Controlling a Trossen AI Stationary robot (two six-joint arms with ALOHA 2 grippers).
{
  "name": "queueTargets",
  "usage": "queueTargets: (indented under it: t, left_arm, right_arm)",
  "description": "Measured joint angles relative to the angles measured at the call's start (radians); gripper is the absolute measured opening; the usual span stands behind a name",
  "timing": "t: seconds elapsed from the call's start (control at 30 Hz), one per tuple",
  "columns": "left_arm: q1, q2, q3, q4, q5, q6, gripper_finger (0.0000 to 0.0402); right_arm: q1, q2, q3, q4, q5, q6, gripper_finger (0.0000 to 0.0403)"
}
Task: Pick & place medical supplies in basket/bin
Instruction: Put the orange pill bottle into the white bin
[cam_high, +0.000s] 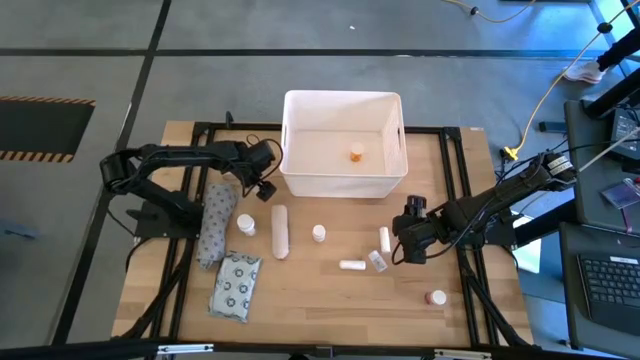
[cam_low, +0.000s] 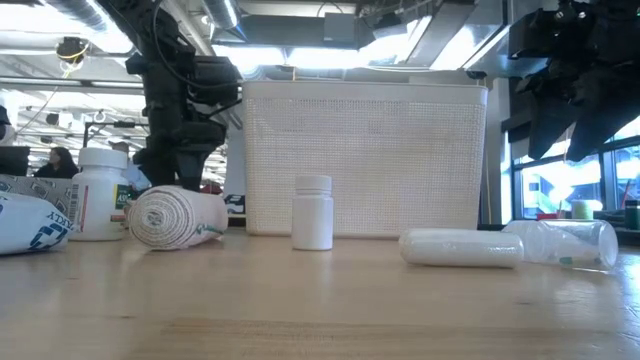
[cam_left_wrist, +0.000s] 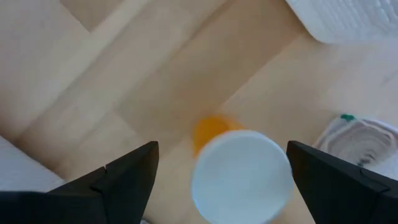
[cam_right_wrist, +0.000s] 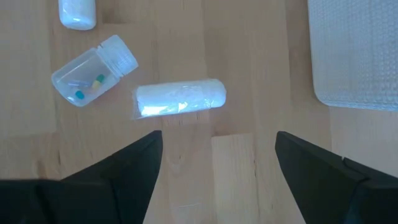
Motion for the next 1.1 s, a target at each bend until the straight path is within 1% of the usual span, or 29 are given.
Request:
queueTargets:
  t: [0.23, 0.33, 0.47, 0.63, 0.77, 0.87, 0.97, 1.1]
  left_arm:
    - [0.000, 0.000, 0.000, -0.010, 0.011, 0.001, 0.0344]
    - [0.000, 0.000, 0.000, -0.024, 0.014, 0.000, 0.0336]
    - [0.000, 0.000, 0.000, -0.026, 0.021, 0.001, 0.0312]
    - [0.000, 0.000, 0.000, -0.026, 0.021, 0.002, 0.0269]
    - [0.000, 0.000, 0.000, -0.025, 0.021, 0.003, 0.0231]
    - [0.000, 0.000, 0.000, -0.022, 0.020, 0.003, 0.0211]
    - [0.000, 0.000, 0.000, -0.022, 0.021, 0.003, 0.0204]
    - [0.000, -0.001, 0.000, -0.021, 0.032, 0.031, 0.0209]
  right_arm:
    - [0.000, 0.000, 0.000, 0.000, 0.000, 0.000, 0.0313]
    - [0.000, 0.000, 0.000, 0.000, 0.000, 0.000, 0.0313]
    - [0.000, 0.000, 0.000, 0.000, 0.000, 0.000, 0.0313]
    - [0.000, 0.000, 0.000, 0.000, 0.026, -0.001, 0.0313]
    - [0.000, 0.000, 0.000, 0.000, 0.027, -0.001, 0.0313]
    - [0.000, 0.000, 0.000, 0.000, 0.027, -0.003, 0.0313]
    - [0.000, 0.000, 0.000, 0.000, 0.027, -0.012, 0.0313]
    - [0.000, 0.000, 0.000, 0.008, 0.027, -0.023, 0.0313]
